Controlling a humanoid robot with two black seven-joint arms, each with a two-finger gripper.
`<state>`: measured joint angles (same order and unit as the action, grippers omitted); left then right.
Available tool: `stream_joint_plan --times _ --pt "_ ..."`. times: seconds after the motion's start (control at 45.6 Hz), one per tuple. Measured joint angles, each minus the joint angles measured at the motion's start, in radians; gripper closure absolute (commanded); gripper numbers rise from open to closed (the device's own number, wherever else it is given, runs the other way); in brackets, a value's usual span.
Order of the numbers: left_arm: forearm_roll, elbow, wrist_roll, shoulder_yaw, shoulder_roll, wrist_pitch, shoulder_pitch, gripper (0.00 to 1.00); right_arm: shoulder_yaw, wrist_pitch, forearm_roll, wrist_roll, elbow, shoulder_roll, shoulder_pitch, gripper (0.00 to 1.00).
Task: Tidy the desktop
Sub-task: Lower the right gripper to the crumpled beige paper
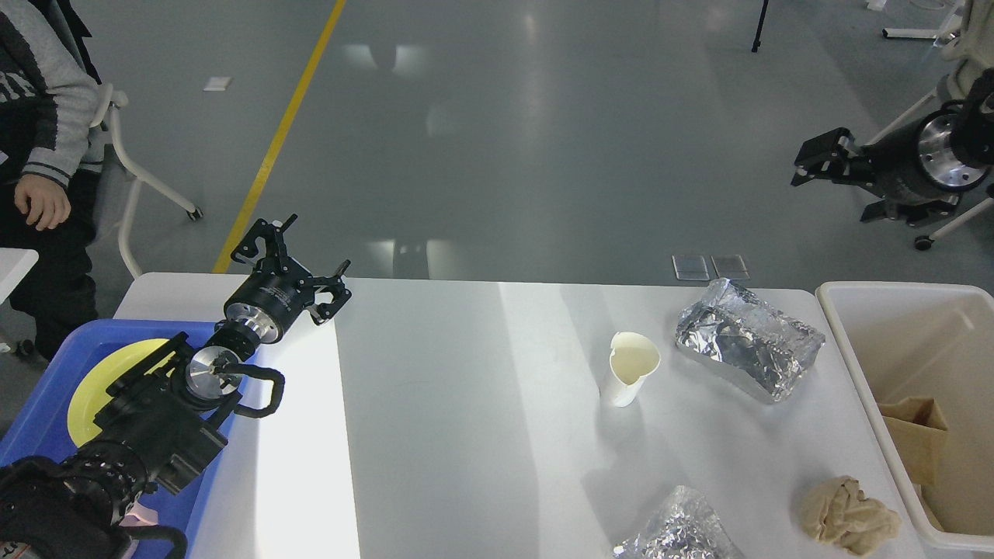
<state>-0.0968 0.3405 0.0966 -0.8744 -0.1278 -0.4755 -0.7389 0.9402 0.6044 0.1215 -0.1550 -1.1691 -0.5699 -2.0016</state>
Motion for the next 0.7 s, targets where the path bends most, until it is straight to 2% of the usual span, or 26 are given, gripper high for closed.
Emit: stream_joint_plan --times 0.088,0.197,0.394,0.57,0.592,0.701 --pt "0.000 0.000 0.000 0.000 0.000 0.000 0.000 0.01 0.014 0.013 0.000 -0.005 -0.157 0.048 -0.096 0.00" --pt "0.000 -0.001 0.000 0.000 0.000 0.000 0.000 0.01 0.036 0.017 -0.001 -0.006 -0.285 0.115 -0.169 0.00" --pt "0.000 -0.001 0.000 0.000 0.001 0.000 -0.001 0.01 0.078 -0.017 0.001 -0.006 -0.316 0.152 -0.144 0.00" --pt "-0.001 0.000 0.000 0.000 0.001 0.000 -0.001 0.01 0.151 -0.074 0.062 -0.006 -0.248 0.053 0.002 0.00" --pt "-0.001 0.000 0.000 0.000 0.001 0.000 -0.001 0.01 0.155 -0.084 0.096 -0.006 -0.232 0.000 0.066 0.00" --pt "-0.001 0.001 0.000 0.000 0.000 0.000 -0.001 0.01 0.143 -0.095 0.124 -0.006 -0.222 -0.119 0.169 0.00"
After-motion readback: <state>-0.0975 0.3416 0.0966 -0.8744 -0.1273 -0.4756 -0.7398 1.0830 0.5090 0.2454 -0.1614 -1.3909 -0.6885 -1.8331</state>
